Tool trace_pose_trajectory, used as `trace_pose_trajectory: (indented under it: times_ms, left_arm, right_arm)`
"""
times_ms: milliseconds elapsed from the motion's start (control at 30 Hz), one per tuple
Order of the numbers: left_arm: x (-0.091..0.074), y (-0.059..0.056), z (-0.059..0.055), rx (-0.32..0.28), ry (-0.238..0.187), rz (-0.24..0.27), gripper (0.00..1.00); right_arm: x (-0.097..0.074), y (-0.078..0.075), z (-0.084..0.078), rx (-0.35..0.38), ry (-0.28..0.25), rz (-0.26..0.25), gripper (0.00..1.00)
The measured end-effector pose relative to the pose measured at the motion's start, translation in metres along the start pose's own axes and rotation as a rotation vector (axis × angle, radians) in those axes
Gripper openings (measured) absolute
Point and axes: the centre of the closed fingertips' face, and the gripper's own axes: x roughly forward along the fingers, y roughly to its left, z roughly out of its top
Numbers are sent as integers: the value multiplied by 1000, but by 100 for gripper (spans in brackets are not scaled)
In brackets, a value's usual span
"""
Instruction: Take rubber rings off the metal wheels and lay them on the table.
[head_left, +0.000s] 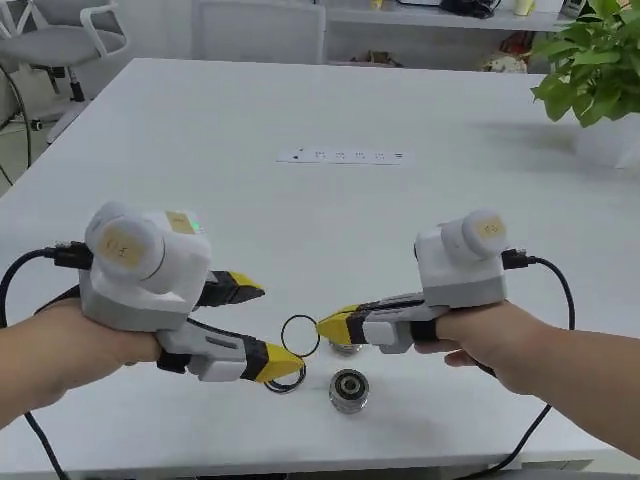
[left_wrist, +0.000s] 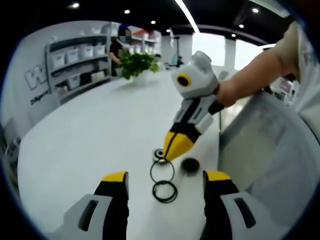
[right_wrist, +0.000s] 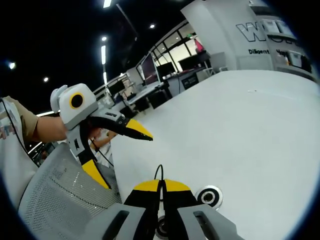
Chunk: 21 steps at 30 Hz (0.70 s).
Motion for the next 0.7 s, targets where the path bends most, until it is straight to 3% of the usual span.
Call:
trace_pose_trajectory:
  times_ms: [400,700]
  left_arm:
    - [-16,4,-13,-29,-5,38,71]
    - [-22,4,-18,-44,-2,52,73]
  right_arm:
    - [20,0,-12,14,54,14,0]
    - [28,0,-22,35,91,18,0]
